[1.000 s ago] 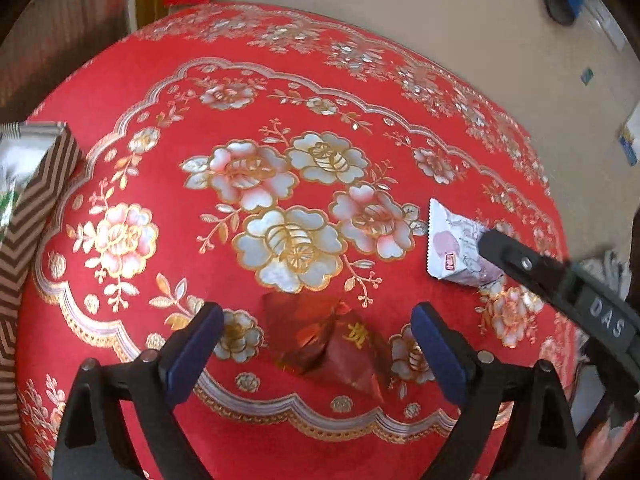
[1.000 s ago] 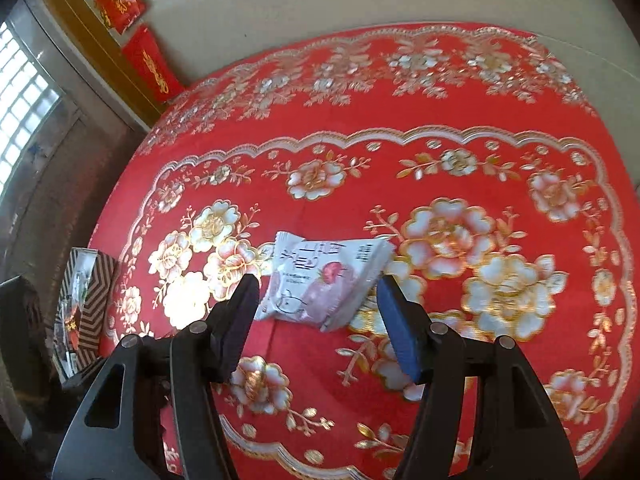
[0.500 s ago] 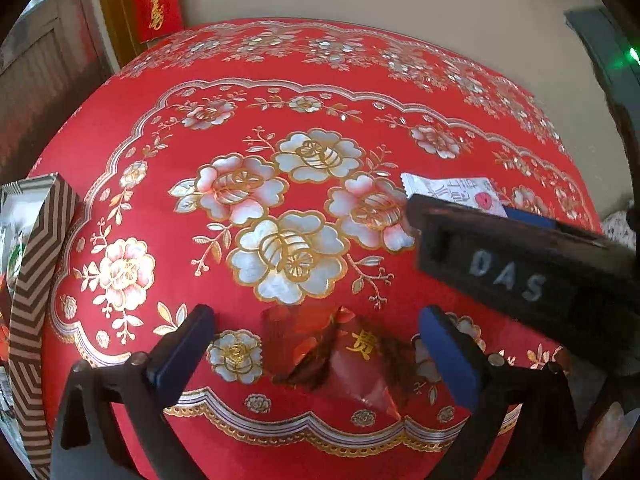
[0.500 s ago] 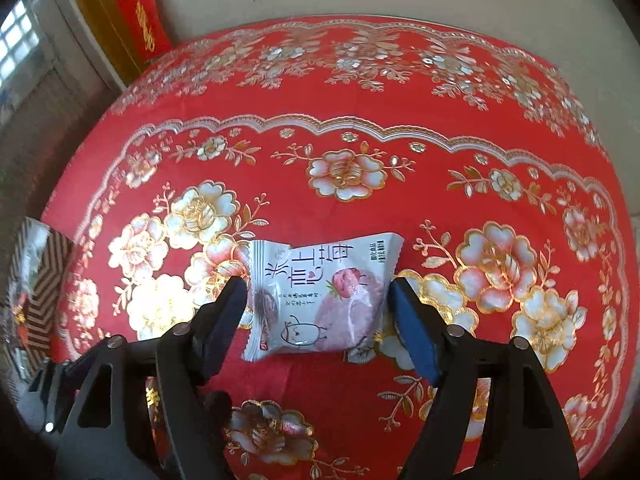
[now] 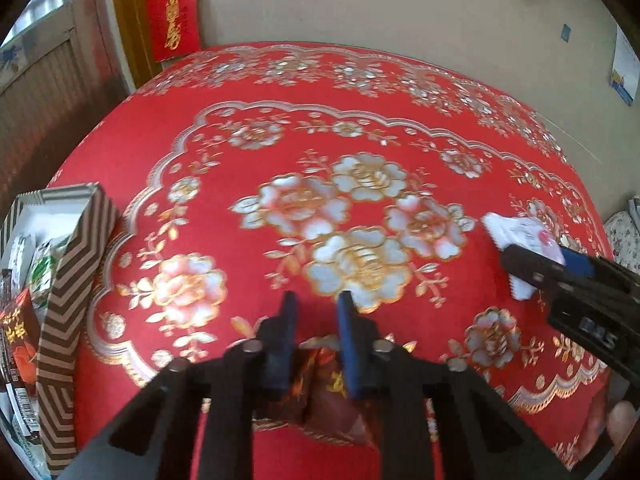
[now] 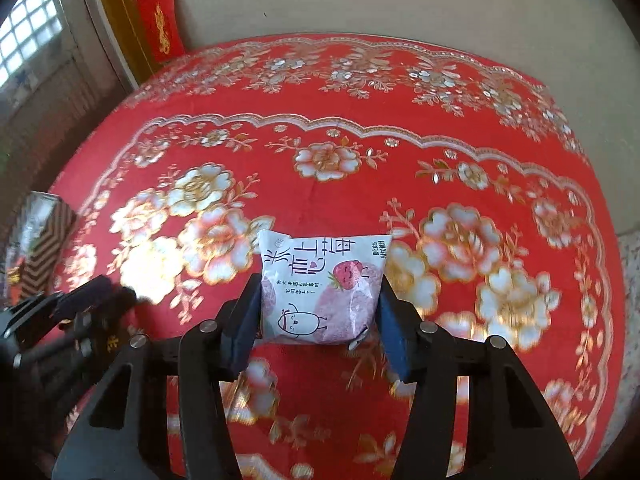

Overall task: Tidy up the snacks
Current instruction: 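Grasp the pink-white milk candy packet with the right tool while the left tool grasps the red wrapped candy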

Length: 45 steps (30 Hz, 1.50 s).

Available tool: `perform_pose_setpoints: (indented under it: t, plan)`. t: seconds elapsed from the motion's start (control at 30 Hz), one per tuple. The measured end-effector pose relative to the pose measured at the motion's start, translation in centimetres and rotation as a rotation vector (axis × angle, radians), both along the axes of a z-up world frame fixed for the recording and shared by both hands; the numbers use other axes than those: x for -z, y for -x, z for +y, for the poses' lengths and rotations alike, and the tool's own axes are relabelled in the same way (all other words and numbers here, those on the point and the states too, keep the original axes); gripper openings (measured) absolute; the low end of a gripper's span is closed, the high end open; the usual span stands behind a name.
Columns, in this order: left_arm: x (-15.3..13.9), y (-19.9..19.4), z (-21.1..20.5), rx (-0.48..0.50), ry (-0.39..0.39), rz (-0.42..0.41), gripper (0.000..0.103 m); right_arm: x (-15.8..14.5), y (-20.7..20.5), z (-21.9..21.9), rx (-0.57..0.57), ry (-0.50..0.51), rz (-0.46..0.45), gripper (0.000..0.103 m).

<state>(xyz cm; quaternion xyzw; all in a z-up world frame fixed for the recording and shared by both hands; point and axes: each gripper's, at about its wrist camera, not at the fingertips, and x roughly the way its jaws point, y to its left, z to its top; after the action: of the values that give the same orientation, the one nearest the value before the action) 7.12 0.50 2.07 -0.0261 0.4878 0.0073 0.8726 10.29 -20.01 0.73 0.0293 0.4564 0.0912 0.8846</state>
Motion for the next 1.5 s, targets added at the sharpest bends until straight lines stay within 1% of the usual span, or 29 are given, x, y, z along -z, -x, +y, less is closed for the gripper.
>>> perform_pose_setpoints:
  t: [0.03,0.2,0.3,0.37,0.4,0.43,0.47,0.5,0.53,0.63,0.73,0.9,0.93,1.07,1.13,1.17,1.23,1.4,1.5]
  plan:
    - [-0.1,0.3,0.5,-0.001,0.003,-0.001,0.016,-0.2,0.6,0.0,-0.001,-0.007,-0.006,0.053]
    - [-0.5,2.1,2.1,-0.005,0.009,-0.015,0.014,-1.3,3.5,0.8,-0.019,-0.049,-0.045,0.053]
    - [-0.6,2.6,3.0,-0.008,0.033,-0.003,0.014,-1.7,4.7,1.5,-0.032,-0.062,-0.053,0.053]
    - [-0.6,2.8,3.6,-0.026,0.071,0.014,0.016,-1.7,5.2,1.9,-0.044,-0.075,-0.051,0.053]
    - [-0.6,2.8,3.8,-0.032,0.081,0.026,0.022,-1.7,5.5,2.0,-0.044,-0.082,-0.051,0.053]
    - [-0.5,2.8,4.0,-0.036,0.089,0.036,0.032,-1.7,5.7,2.1,-0.044,-0.089,-0.051,0.053]
    - [-0.6,2.9,4.0,-0.034,0.098,0.037,0.039,-1.7,5.8,2.1,-0.045,-0.093,-0.048,0.053]
    - [-0.6,3.1,3.9,-0.027,0.101,0.034,0.049,-1.6,5.9,2.1,-0.046,-0.097,-0.044,0.053]
    - [-0.7,3.3,3.8,-0.017,0.101,0.035,0.058,-1.6,6.0,2.2,-0.046,-0.101,-0.041,0.053]
    - [-1.1,4.0,3.7,0.021,0.128,0.023,0.066,-1.4,6.4,2.1,-0.046,-0.111,-0.035,0.053]
    - [-1.5,4.6,3.6,0.077,0.123,0.015,0.069,-1.3,6.7,2.0,-0.048,-0.123,-0.03,0.053]
    - [-1.2,5.0,2.2,0.182,0.05,0.031,0.069,-1.6,6.8,1.9,-0.043,-0.135,-0.04,0.053]
    - [-1.1,5.0,2.0,0.191,0.045,0.034,0.069,-1.7,6.8,1.9,-0.042,-0.136,-0.042,0.053]
    - [-2.0,5.3,2.7,0.187,0.083,0.006,0.069,-1.7,7.1,2.1,-0.047,-0.14,-0.041,0.053]
    - [-2.4,5.4,2.7,0.217,0.085,0.002,0.069,-1.7,7.1,2.2,-0.047,-0.144,-0.038,0.053]
    - [-2.4,5.5,2.7,0.232,0.081,0.004,0.07,-1.6,7.1,2.2,-0.048,-0.144,-0.038,0.053]
    - [-2.4,5.7,2.4,0.262,0.053,0.011,0.075,-1.6,7.2,2.3,-0.05,-0.145,-0.037,0.053]
    - [-1.4,6.0,1.8,0.337,0.012,0.043,0.077,-1.7,7.4,2.5,-0.05,-0.15,-0.038,0.053]
    - [-1.2,6.3,1.3,0.373,-0.007,0.045,0.077,-1.7,7.4,2.7,-0.05,-0.152,-0.038,0.053]
